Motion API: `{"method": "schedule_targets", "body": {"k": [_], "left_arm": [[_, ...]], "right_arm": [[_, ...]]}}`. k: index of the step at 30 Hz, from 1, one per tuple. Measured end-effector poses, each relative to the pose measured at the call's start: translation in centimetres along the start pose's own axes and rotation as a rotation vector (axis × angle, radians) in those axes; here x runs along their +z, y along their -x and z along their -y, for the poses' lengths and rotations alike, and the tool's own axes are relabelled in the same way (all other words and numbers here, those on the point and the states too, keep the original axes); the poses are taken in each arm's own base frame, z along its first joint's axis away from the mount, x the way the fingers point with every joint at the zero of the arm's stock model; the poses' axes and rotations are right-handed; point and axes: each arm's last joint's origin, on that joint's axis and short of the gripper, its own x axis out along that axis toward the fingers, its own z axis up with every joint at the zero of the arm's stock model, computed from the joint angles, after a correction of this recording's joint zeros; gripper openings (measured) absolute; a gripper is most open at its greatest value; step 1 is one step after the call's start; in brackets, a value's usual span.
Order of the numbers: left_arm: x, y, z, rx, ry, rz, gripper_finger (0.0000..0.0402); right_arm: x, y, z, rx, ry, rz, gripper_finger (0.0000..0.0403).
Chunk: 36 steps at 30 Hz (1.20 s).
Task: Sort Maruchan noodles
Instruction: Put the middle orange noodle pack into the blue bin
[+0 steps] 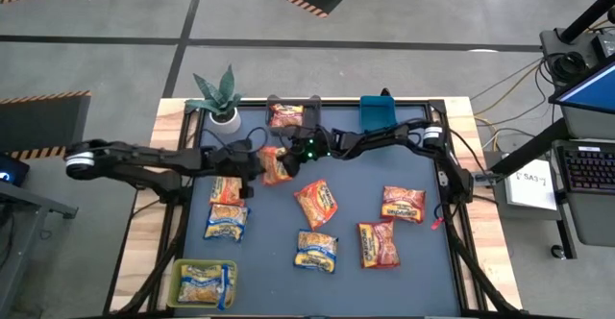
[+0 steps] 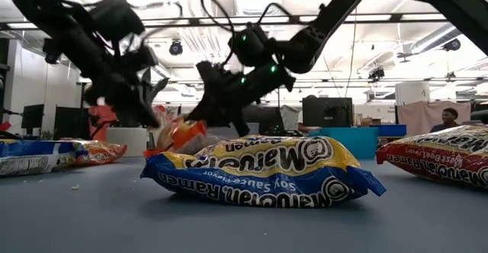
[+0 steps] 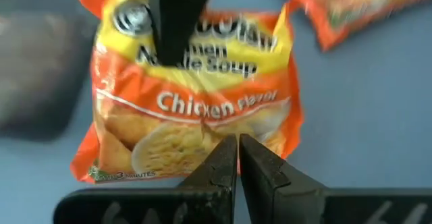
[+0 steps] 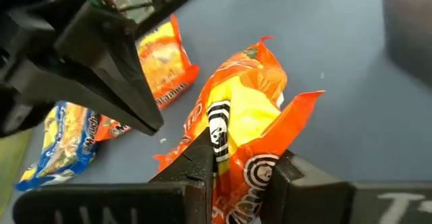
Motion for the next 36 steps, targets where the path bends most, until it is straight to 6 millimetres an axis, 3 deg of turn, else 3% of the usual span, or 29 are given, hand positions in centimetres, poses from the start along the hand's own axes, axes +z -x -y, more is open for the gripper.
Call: {"method": "schedule_targets", "body": {"k": [6, 14, 20, 29, 33, 36], "left_arm": [[1.9, 3.7, -0.6, 0.022, -0.013, 0.257, 0.0], [4.8, 7.8, -0.8, -0.067, -0.057, 0.725, 0.0], [5.9, 8.7, -1.2, -0.024, -0.065, 0.877, 0.0], [6.4, 7.1, -1.8, 0.162, 0.038, 0.782, 0.0], [6.7, 6.2, -1.6, 0.049, 0.095, 0.767, 0.0012], [7.1, 5.6, -1.2, -0.128, 0.082, 0.764, 0.0048]], "right_arm": [[2.8, 3.7, -2.2, -0.009, 0.143, 0.001, 0.0059], [4.4, 11.2, -4.9, 0.009, 0.319, 0.122, 0.0059], [2.0, 16.0, -5.1, 0.031, 0.424, 0.233, 0.0059], [-2.8, 19.7, -5.1, 0.106, 0.612, 0.451, 0.0059], [-4.5, 20.1, -5.0, 0.124, 0.632, 0.486, 0.0059], [-5.0, 20.1, -5.2, 0.127, 0.641, 0.499, 0.0059]]}}
